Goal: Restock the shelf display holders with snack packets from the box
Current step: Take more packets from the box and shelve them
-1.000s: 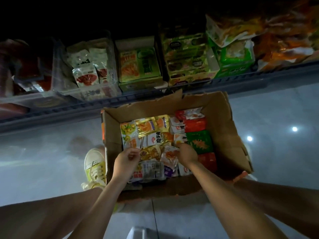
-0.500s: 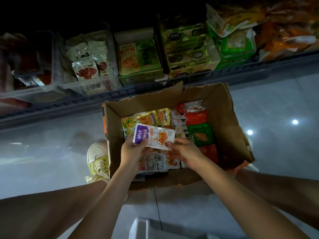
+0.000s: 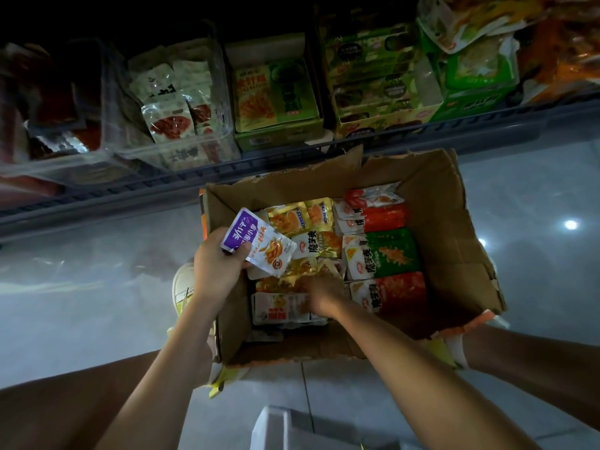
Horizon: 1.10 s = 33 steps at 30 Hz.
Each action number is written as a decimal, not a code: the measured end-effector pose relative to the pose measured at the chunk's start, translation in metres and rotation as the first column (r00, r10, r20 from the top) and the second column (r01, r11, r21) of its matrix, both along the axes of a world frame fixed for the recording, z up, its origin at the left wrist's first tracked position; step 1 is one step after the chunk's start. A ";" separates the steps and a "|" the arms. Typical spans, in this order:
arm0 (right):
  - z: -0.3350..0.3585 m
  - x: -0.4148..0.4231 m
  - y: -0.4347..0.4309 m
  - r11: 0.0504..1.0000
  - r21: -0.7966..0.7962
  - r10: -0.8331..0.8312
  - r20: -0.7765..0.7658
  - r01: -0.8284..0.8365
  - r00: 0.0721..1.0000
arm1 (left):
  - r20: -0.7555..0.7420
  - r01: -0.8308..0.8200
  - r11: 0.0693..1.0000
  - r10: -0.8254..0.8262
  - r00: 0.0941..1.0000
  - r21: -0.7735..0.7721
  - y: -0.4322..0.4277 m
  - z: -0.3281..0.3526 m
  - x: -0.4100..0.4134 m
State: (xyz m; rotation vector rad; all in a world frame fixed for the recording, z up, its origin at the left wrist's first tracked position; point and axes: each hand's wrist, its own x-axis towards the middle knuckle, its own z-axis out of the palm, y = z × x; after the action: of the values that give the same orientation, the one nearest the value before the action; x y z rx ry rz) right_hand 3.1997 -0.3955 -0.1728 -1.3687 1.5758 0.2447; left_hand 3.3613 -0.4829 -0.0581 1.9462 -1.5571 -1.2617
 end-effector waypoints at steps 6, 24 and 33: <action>0.019 -0.032 0.014 0.949 0.127 -0.301 0.101 0.288 0.948 | -0.053 -0.081 0.997 0.082 0.995 0.010 0.001 0.005 -0.001; 0.212 -0.099 0.000 0.583 0.182 -0.643 0.700 0.792 0.312 | -0.456 -0.110 0.975 0.187 0.870 0.190 0.024 0.094 -0.050; 0.232 -0.081 -0.017 0.552 0.108 -0.623 0.712 0.827 0.323 | -0.587 -0.047 0.958 0.212 0.781 0.283 0.016 0.129 -0.052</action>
State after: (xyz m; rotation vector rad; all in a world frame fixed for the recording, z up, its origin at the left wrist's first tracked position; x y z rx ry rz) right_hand 3.1185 -0.4129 0.0591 -0.6126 1.4111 -1.0218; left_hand 3.3092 -0.4671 0.0705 1.4934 -0.9458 -1.8626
